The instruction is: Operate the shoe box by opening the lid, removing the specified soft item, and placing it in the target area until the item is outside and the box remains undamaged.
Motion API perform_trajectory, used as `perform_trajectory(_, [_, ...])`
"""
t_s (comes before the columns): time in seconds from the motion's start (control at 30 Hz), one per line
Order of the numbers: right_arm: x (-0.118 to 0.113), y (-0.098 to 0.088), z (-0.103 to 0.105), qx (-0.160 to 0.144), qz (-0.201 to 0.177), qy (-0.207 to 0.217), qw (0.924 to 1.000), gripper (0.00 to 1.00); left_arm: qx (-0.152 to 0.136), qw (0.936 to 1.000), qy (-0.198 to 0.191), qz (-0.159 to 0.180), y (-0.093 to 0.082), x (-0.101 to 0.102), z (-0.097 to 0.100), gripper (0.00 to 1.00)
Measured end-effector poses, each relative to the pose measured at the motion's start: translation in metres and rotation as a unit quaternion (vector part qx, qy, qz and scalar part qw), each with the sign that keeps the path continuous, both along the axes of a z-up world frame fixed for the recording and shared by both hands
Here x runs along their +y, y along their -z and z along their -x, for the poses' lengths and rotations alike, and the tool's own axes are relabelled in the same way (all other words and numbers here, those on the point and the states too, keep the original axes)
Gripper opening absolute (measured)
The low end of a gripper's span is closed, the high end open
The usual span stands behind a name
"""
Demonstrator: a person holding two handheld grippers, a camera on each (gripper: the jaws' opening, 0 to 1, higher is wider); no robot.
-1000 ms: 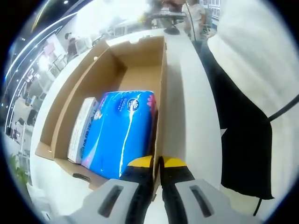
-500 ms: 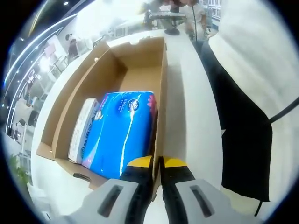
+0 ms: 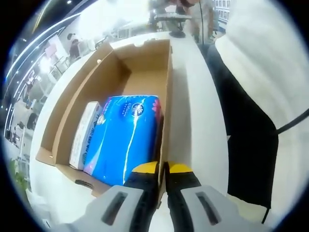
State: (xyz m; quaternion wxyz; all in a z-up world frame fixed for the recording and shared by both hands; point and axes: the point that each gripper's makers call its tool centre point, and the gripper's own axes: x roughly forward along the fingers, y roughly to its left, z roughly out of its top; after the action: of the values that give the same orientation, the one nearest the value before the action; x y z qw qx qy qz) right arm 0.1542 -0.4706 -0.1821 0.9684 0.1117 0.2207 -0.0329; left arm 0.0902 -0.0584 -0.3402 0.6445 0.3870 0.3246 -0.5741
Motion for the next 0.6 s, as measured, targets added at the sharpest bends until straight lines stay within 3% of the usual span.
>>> perform_trajectory(0.27, [-0.002, -0.013, -0.001, -0.017, -0.006, 0.011, 0.9998, 0.69, 0.000, 1.0000, 0.002, 0.003, 0.000, 0.000, 0.000, 0.05])
perform_trajectory(0.6, [0.015, -0.029, -0.001, -0.046, -0.017, -0.008, 0.9987, 0.75, 0.006, 0.9999, 0.005, 0.011, -0.001, -0.001, 0.000, 0.04])
